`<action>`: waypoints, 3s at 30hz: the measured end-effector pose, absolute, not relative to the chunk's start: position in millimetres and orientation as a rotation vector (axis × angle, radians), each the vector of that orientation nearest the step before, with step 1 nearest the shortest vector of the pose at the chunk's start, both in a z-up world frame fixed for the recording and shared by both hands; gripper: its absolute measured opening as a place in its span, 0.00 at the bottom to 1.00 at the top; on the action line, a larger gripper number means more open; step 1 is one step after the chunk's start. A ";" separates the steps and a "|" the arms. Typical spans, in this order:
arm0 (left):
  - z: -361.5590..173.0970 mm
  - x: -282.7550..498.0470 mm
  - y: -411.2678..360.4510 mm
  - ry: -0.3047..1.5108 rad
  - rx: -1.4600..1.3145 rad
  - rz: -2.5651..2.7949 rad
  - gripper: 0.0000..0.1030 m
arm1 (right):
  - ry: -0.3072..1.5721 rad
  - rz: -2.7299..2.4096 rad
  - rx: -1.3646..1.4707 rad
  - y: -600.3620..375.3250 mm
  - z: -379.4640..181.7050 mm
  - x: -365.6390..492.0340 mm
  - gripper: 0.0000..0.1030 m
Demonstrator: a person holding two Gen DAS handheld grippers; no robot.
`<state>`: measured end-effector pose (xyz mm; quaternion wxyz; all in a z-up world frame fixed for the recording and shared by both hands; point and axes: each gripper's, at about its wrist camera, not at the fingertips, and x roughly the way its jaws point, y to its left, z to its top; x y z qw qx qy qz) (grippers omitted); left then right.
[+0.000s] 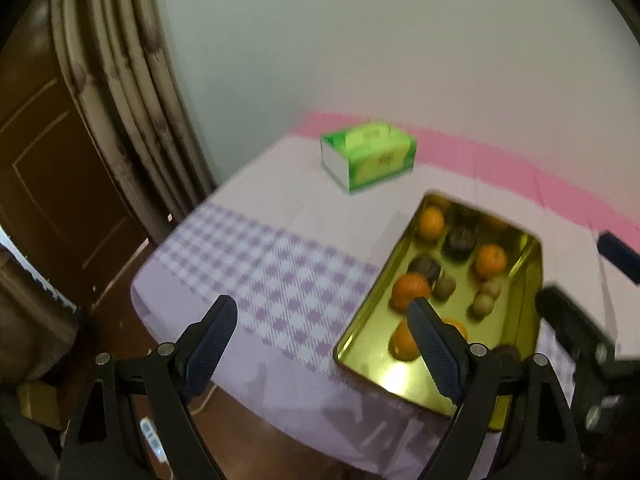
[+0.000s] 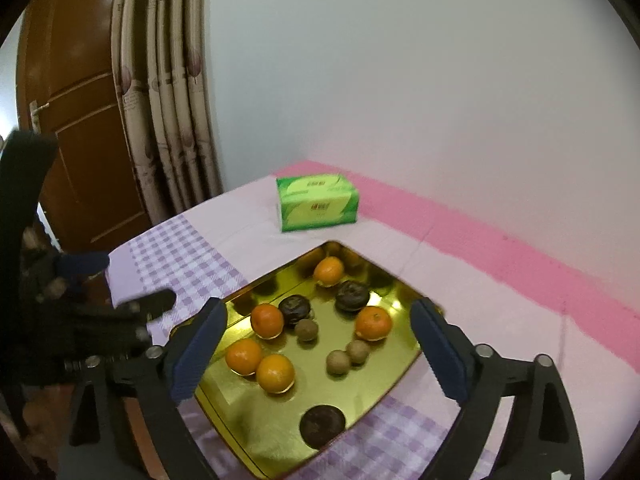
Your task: Organize fruits
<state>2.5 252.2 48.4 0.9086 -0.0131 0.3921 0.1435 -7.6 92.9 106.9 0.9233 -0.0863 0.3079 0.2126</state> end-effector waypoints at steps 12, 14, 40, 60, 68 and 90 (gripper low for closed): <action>99.8 -41.1 249.7 0.599 -0.049 0.345 0.89 | 0.499 0.356 -0.191 68.8 148.9 -62.4 0.98; 105.8 -46.6 246.2 0.577 -0.036 0.340 0.89 | 0.486 0.351 -0.190 66.2 154.3 -70.2 0.98; 213.2 -140.0 219.8 0.280 -0.030 0.186 1.00 | 0.374 0.335 -0.184 53.4 203.2 -130.4 0.99; 209.0 -131.2 216.3 0.360 -0.075 0.135 1.00 | 0.380 0.316 -0.170 50.6 203.9 -129.8 0.99; 204.2 -127.6 216.0 0.373 -0.067 0.138 1.00 | 0.394 0.326 -0.180 53.5 200.8 -128.9 0.99; 169.5 -98.5 217.3 0.495 -0.092 0.087 1.00 | 0.445 0.326 -0.164 48.9 186.0 -123.5 0.99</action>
